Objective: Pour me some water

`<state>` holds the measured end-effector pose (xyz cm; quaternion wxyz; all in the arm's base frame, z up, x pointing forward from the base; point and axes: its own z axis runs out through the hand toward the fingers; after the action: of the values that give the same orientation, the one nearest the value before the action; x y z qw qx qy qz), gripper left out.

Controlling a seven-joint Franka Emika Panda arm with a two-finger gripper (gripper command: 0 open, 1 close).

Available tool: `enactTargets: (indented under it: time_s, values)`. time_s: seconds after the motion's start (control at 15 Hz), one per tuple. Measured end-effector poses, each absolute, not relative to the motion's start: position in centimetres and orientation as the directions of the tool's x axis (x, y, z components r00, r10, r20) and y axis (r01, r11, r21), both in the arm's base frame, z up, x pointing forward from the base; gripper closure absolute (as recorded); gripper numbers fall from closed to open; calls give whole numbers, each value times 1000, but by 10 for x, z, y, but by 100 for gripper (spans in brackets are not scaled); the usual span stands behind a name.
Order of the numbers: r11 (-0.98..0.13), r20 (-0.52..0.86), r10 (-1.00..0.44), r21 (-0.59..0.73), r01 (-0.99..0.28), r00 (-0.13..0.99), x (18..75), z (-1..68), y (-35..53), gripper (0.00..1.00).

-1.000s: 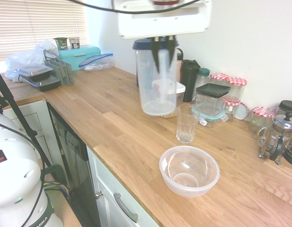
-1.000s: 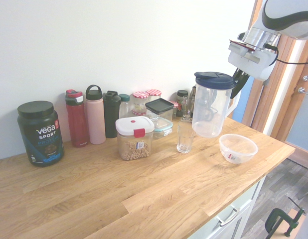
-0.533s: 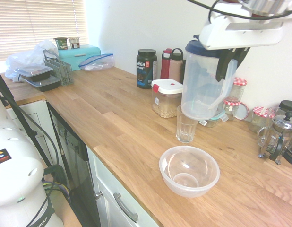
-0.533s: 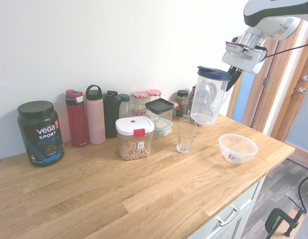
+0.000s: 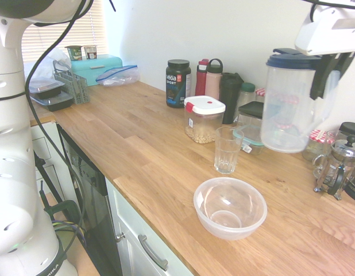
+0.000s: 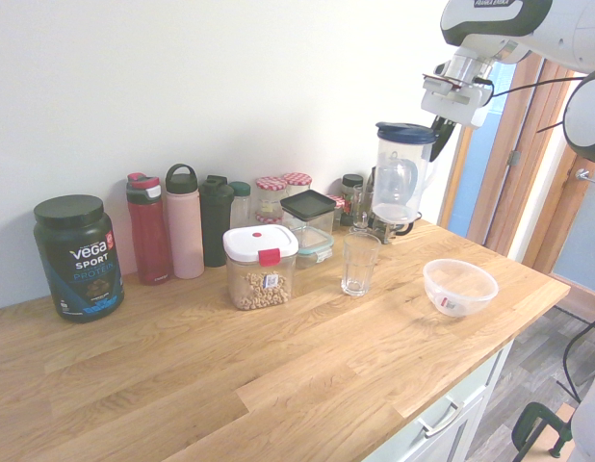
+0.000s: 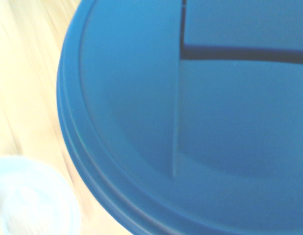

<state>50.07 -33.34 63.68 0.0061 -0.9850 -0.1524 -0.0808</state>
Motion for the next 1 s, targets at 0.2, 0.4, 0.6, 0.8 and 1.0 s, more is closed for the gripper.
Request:
enactTargets:
  time_s: [0.2, 0.4, 0.6, 0.8, 1.0]
  values:
    - [-935, 95, 345, 117, 334, 934, 519, 605, -337, 100]
    - [-896, 19, 409, 199, 397, 912, 545, 564, -300, 100]
    - [-869, -8, 442, 244, 430, 897, 546, 548, -260, 100]
    - [-854, -21, 456, 269, 445, 890, 535, 543, -239, 100]
    - [-830, -53, 470, 313, 462, 881, 529, 522, -221, 100]
